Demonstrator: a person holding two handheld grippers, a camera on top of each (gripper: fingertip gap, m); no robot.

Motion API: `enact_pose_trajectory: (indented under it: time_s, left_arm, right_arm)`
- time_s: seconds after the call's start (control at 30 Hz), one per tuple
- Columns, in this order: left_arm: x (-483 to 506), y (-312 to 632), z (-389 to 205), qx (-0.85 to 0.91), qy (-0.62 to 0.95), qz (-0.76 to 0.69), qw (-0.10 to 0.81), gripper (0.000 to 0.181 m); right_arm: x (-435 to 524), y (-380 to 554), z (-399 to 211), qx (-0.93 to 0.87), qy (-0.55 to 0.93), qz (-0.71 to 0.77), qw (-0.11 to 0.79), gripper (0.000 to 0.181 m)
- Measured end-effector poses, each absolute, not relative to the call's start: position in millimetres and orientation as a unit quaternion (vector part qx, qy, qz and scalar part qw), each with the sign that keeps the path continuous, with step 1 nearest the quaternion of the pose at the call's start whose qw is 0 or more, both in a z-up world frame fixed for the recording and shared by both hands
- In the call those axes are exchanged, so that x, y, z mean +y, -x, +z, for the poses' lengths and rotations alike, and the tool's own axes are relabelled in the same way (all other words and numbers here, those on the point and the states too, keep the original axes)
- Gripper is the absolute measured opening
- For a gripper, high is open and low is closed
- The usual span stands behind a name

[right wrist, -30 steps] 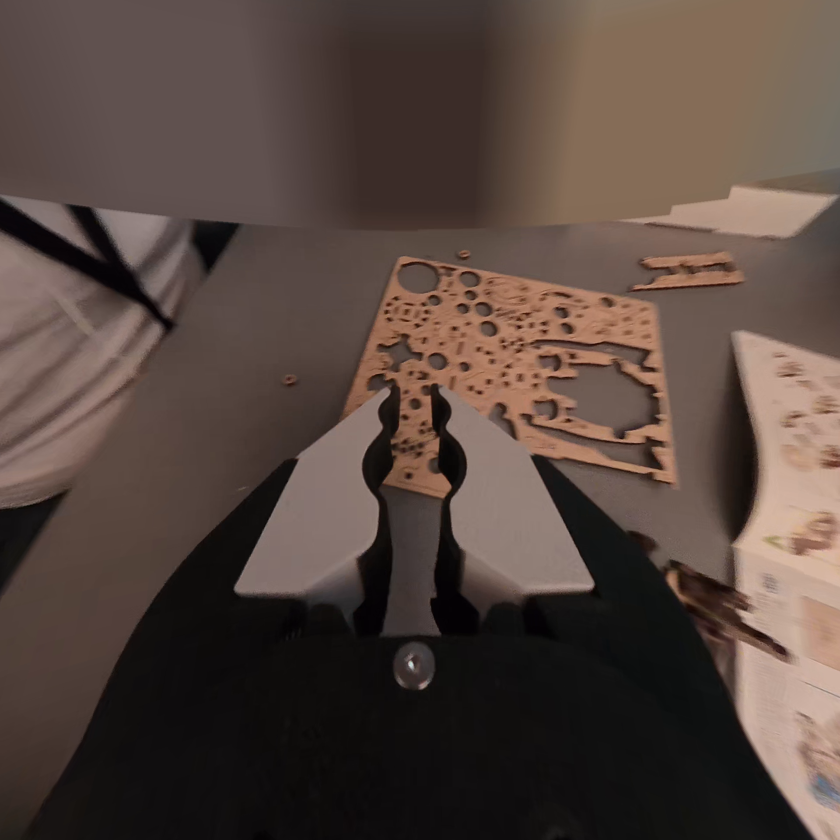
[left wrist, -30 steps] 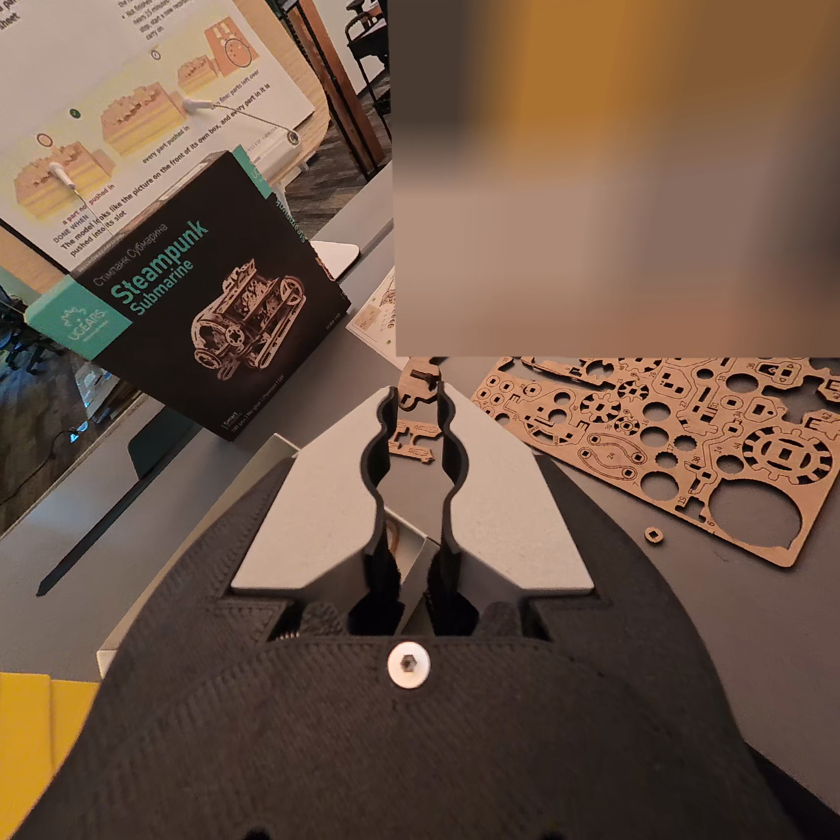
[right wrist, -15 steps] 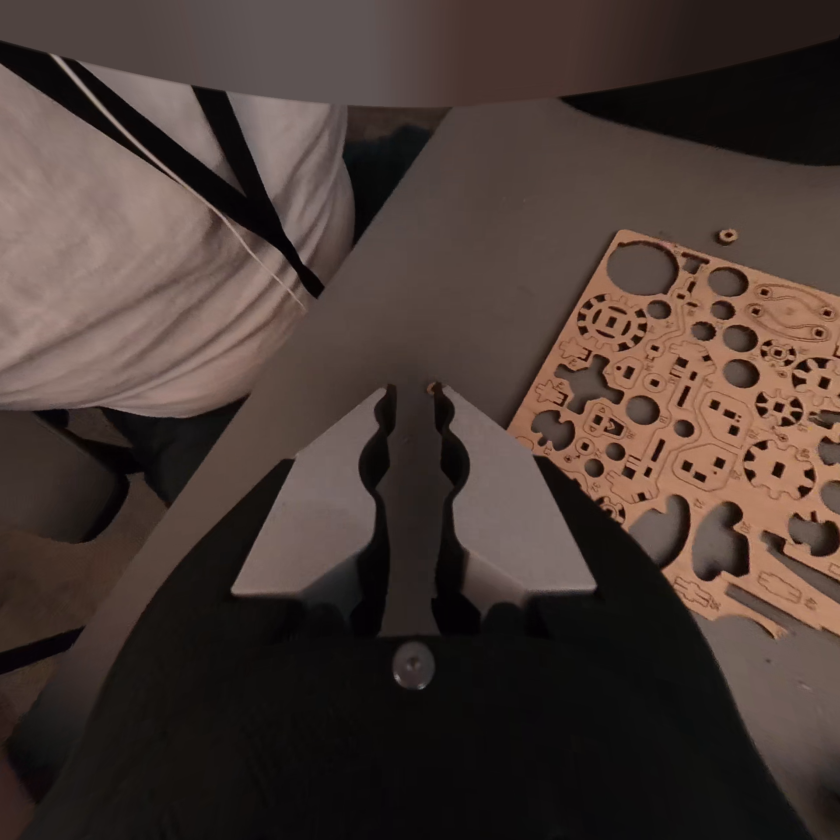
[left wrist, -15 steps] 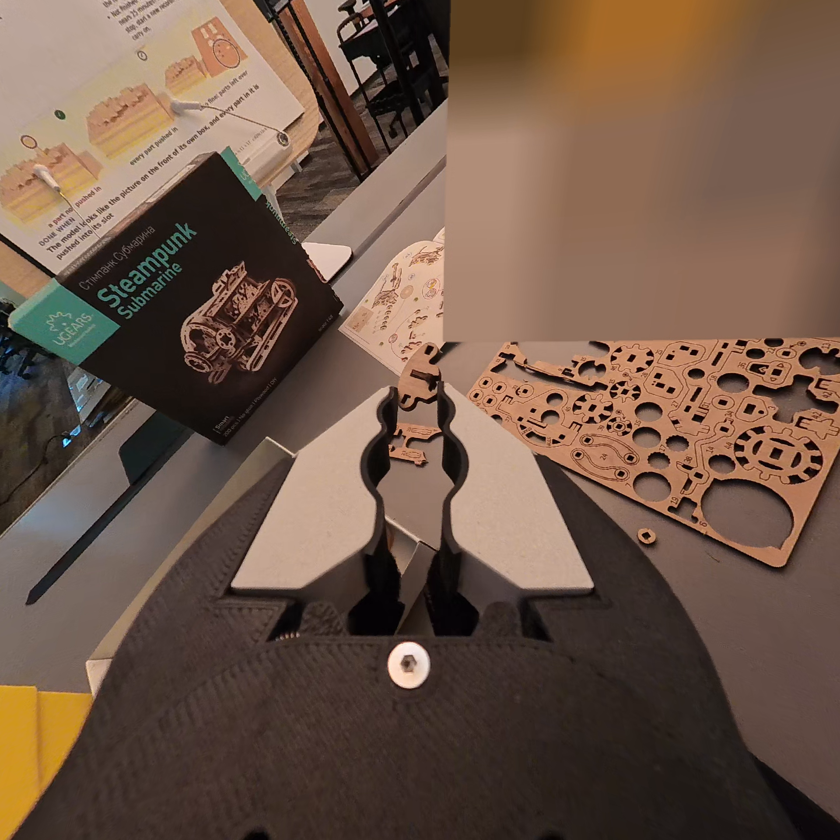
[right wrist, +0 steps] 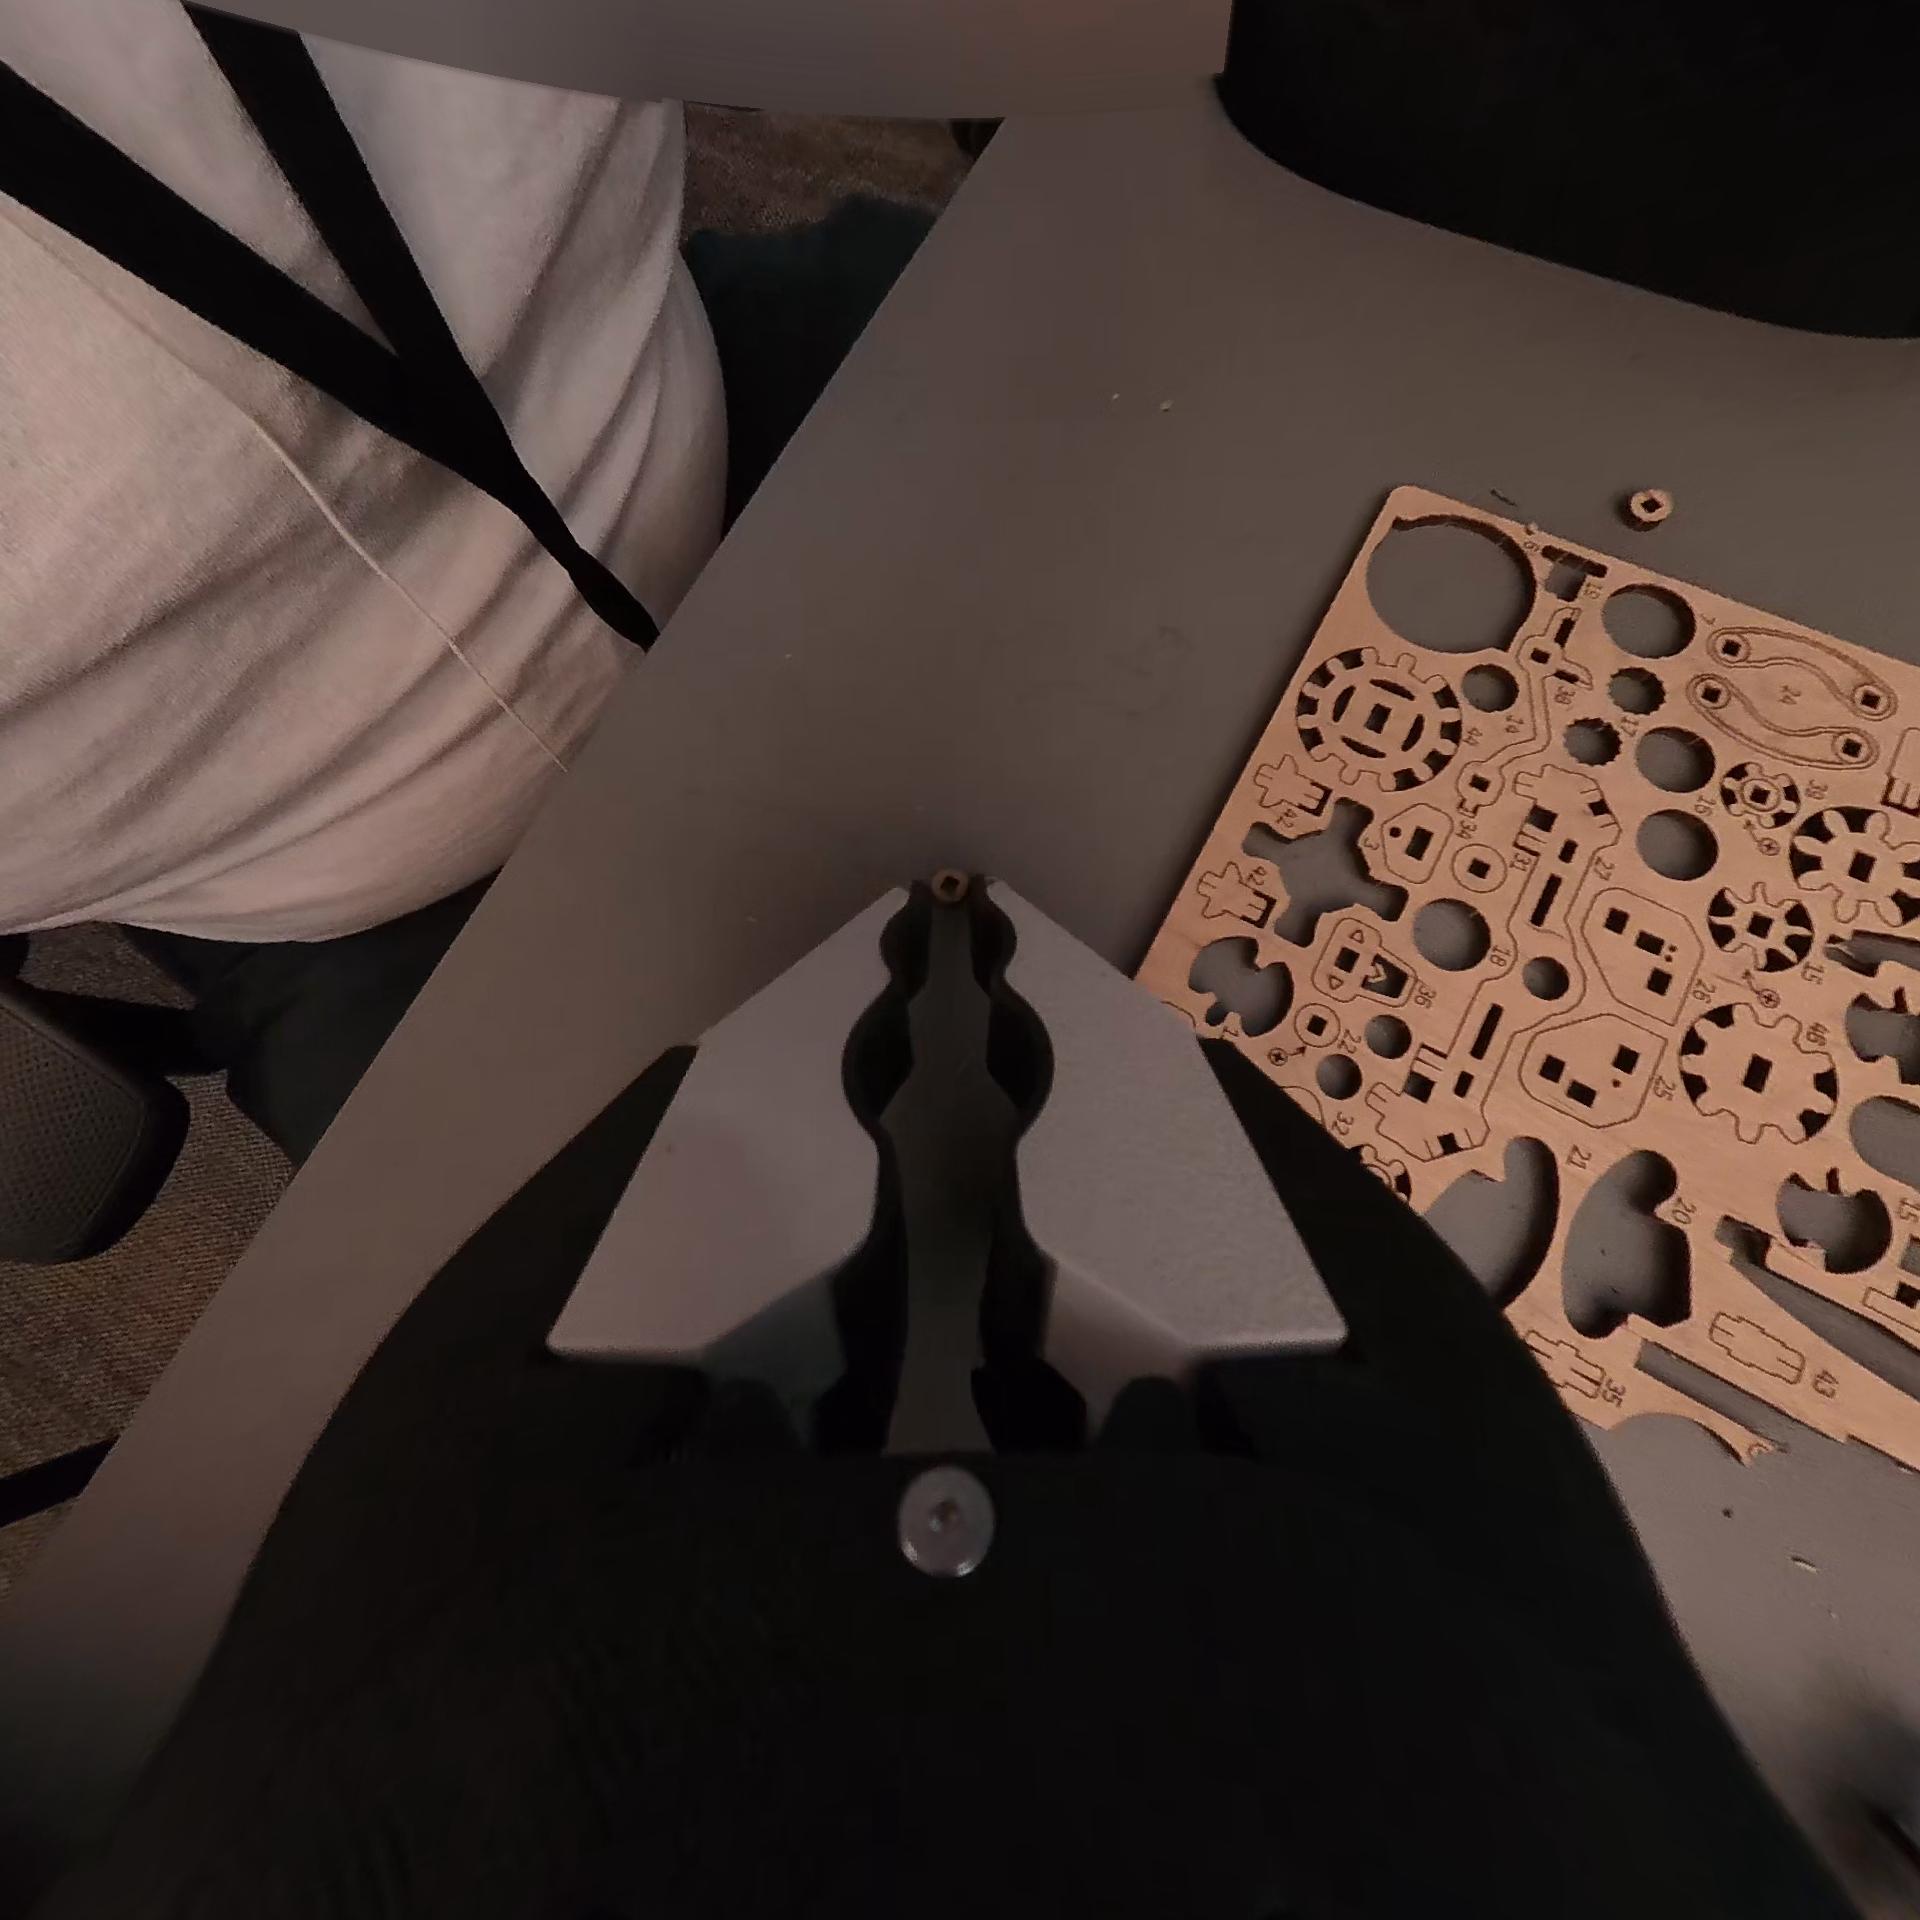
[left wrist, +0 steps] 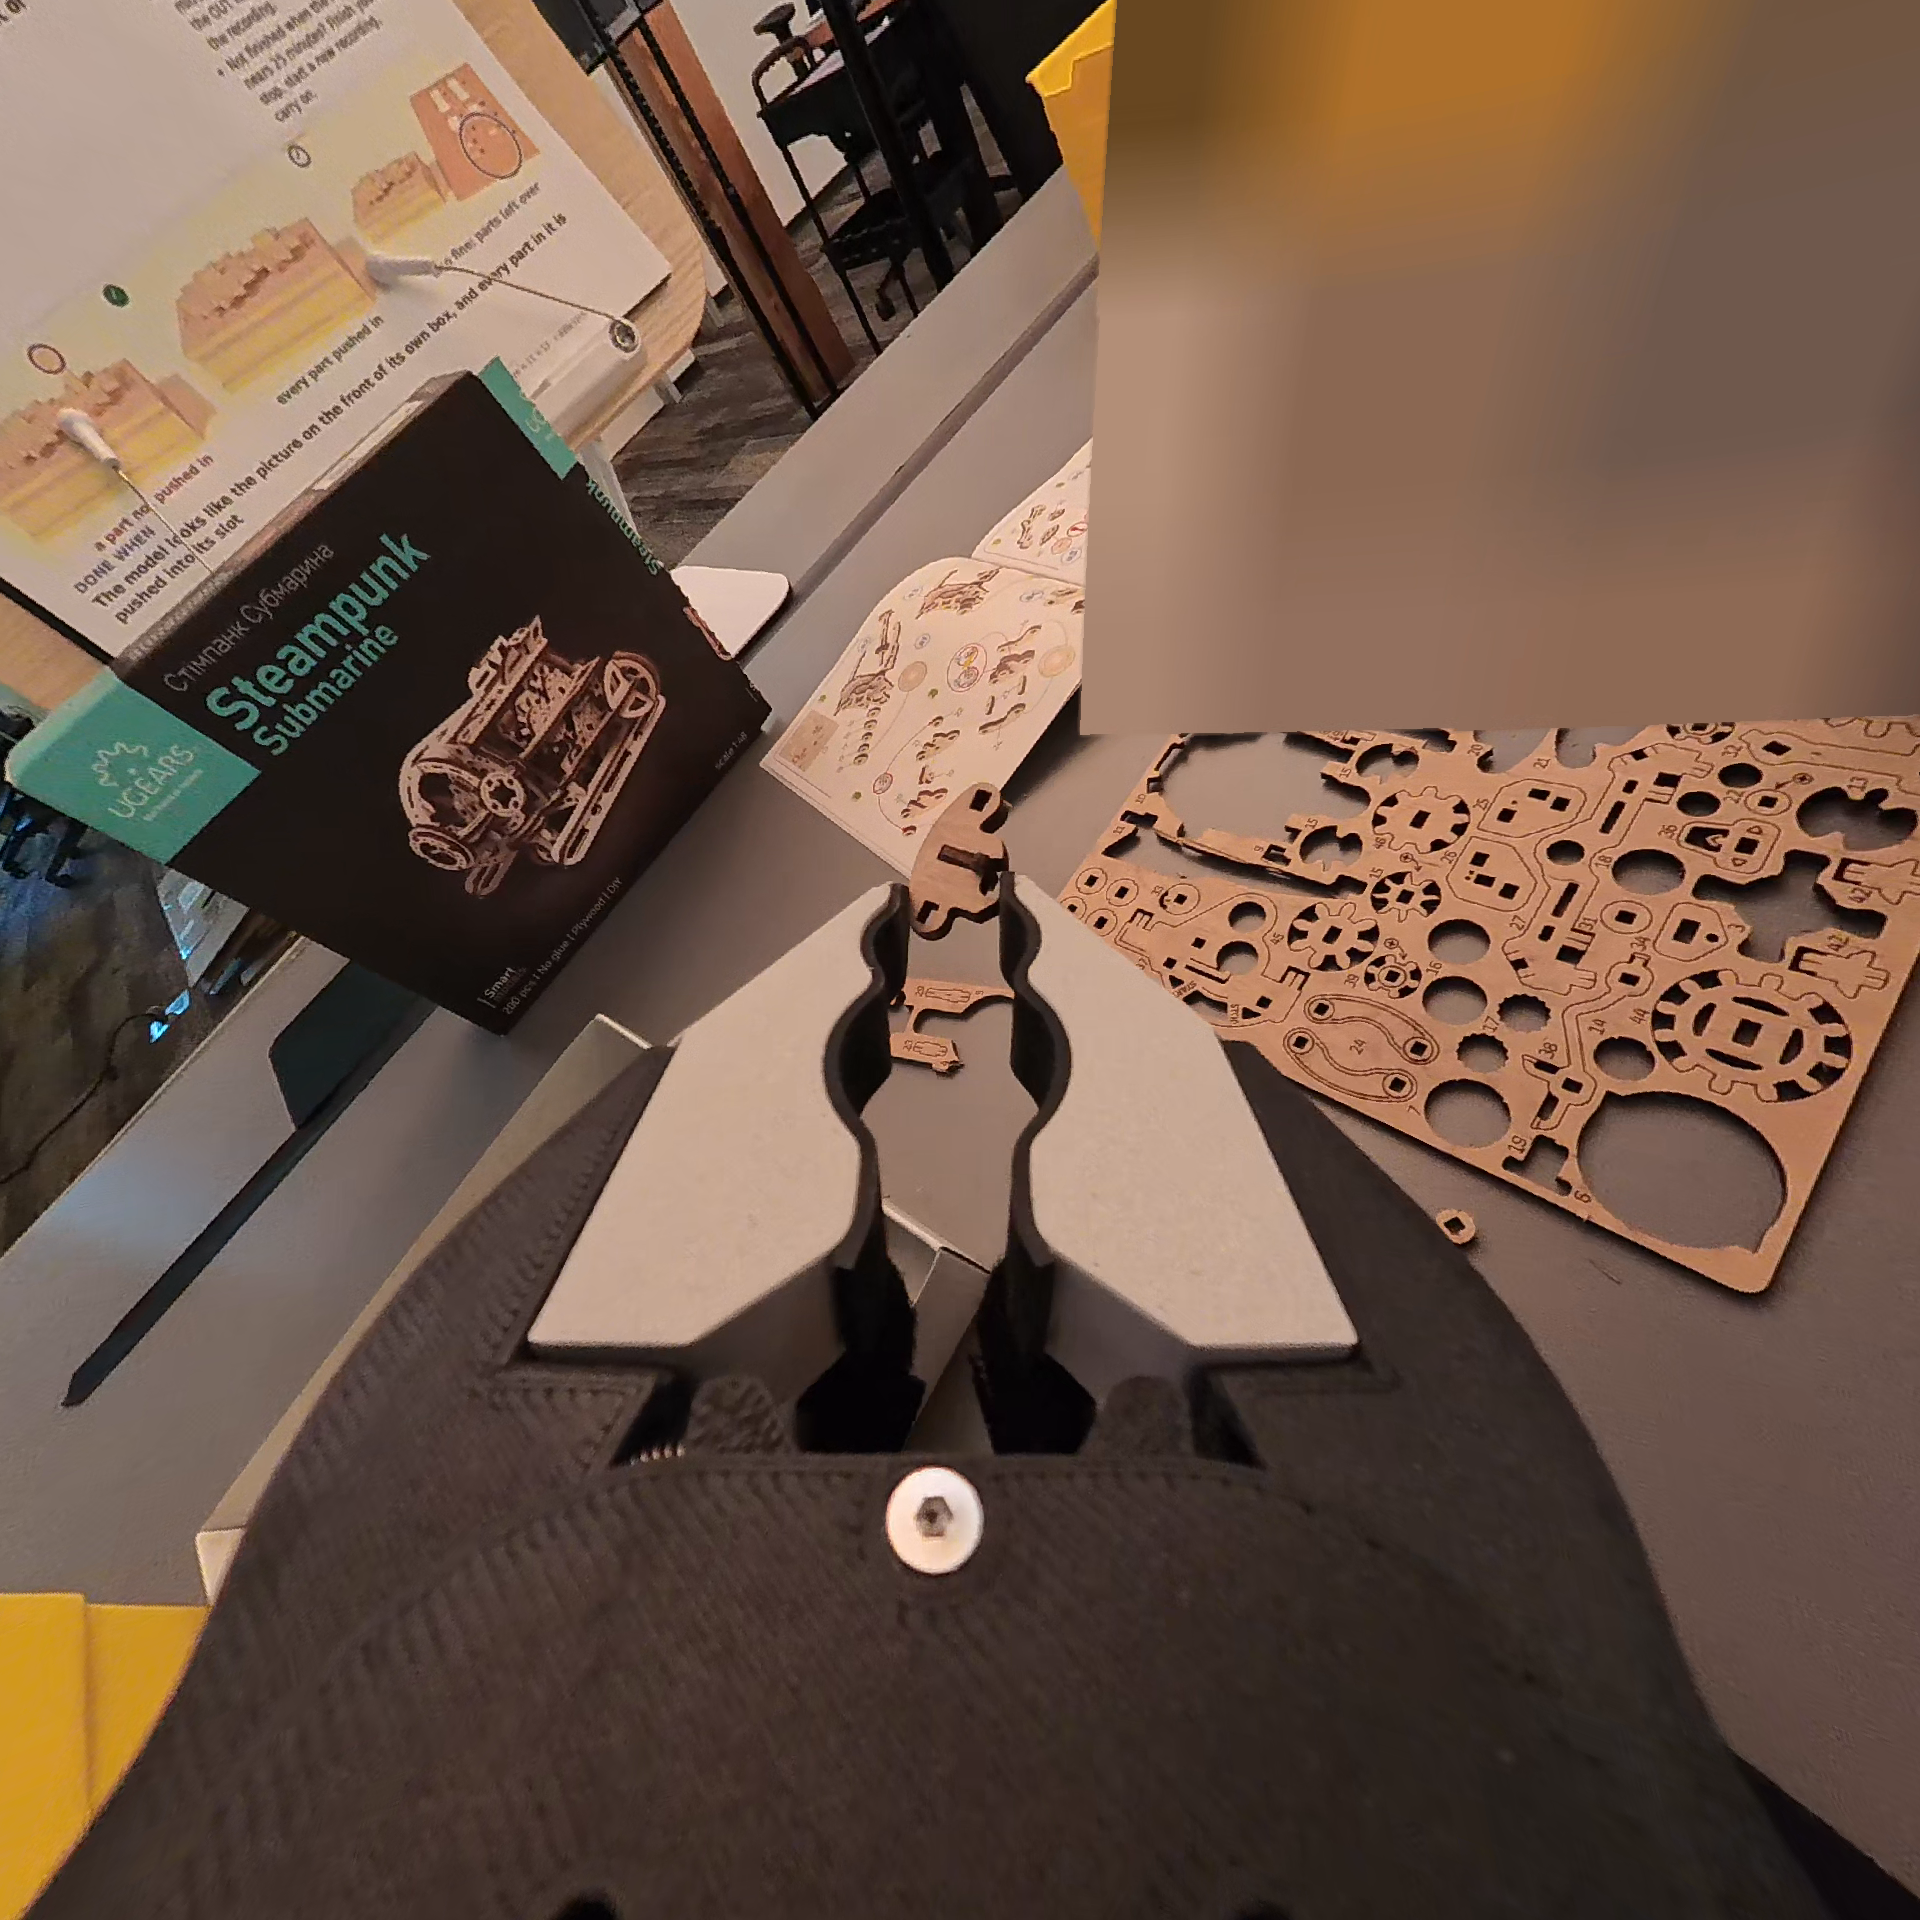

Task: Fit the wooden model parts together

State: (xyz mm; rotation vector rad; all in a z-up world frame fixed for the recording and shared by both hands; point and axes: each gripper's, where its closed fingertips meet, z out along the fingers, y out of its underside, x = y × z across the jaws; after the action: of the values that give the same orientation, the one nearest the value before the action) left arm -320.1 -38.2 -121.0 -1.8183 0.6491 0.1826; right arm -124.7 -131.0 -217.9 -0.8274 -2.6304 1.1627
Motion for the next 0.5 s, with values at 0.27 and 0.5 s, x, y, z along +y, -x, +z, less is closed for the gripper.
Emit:
enact_pose_trajectory:
  time_s: [0.27,0.5]
  left_arm:
    - [-43.5,294.1,-134.1,0.327,0.774,0.045,0.540,0.016]
    - [-58.7,259.4,-164.8,0.423,0.769,0.005,0.479,0.016]
  right_arm:
    - [-128.1,132.5,-201.1,-0.861,0.275,0.415,0.107,0.005]
    - [-91.3,182.3,-134.9,-0.790,0.316,0.472,0.233,0.005]
